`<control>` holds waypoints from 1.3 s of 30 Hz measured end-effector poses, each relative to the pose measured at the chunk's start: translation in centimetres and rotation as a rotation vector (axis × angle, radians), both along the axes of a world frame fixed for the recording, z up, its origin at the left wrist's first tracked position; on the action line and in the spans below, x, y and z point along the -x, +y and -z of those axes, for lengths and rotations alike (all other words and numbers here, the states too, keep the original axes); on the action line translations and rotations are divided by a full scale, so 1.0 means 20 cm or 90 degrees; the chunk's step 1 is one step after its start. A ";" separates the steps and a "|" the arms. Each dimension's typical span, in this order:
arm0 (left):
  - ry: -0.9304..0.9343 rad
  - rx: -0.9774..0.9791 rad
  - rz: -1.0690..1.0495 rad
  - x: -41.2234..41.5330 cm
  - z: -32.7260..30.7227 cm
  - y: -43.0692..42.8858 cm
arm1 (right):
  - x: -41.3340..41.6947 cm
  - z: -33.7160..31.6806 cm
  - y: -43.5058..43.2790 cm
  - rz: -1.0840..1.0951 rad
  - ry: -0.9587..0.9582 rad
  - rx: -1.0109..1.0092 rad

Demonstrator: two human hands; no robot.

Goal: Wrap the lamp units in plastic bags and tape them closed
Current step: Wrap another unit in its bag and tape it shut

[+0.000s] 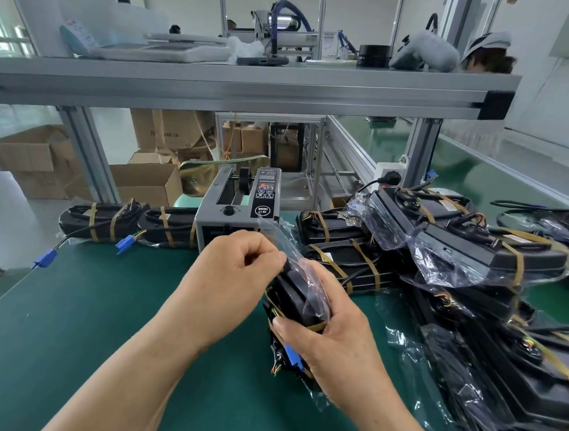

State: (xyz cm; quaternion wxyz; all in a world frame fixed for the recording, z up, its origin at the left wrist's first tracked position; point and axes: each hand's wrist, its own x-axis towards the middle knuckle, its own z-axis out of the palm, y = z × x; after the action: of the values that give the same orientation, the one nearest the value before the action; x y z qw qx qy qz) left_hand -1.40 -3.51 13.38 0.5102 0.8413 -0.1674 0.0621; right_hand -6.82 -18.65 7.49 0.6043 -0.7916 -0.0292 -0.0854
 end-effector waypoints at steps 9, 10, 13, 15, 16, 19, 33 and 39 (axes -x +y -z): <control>0.023 -0.022 -0.004 -0.02 0.00 -0.01 | 0.00 -0.01 0.00 -0.009 0.005 -0.008; 0.024 -0.031 -0.003 -0.02 0.00 -0.01 | 0.00 -0.01 0.00 -0.010 0.005 -0.007; 0.008 -0.049 -0.007 -0.03 0.00 -0.01 | 0.00 0.00 0.00 -0.010 0.007 -0.003; 0.004 -0.052 -0.003 -0.03 0.00 -0.01 | 0.00 0.00 0.00 -0.009 0.008 -0.002; 0.005 -0.052 -0.001 -0.04 0.00 -0.01 | 0.00 0.00 0.00 -0.008 0.008 -0.002; 0.004 -0.049 -0.006 -0.04 0.01 -0.01 | 0.00 0.00 0.00 -0.004 0.007 -0.004; 0.010 -0.046 -0.016 -0.04 0.01 -0.01 | 0.00 0.01 0.01 0.005 0.007 0.004; 0.011 -0.056 -0.015 -0.04 0.02 -0.01 | -0.01 0.01 0.01 0.004 0.008 -0.004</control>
State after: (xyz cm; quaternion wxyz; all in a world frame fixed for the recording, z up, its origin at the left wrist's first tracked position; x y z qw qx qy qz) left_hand -0.52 -3.68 13.06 0.4736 0.8652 -0.1560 0.0533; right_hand -6.71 -18.44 7.22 0.6066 -0.7904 -0.0224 -0.0825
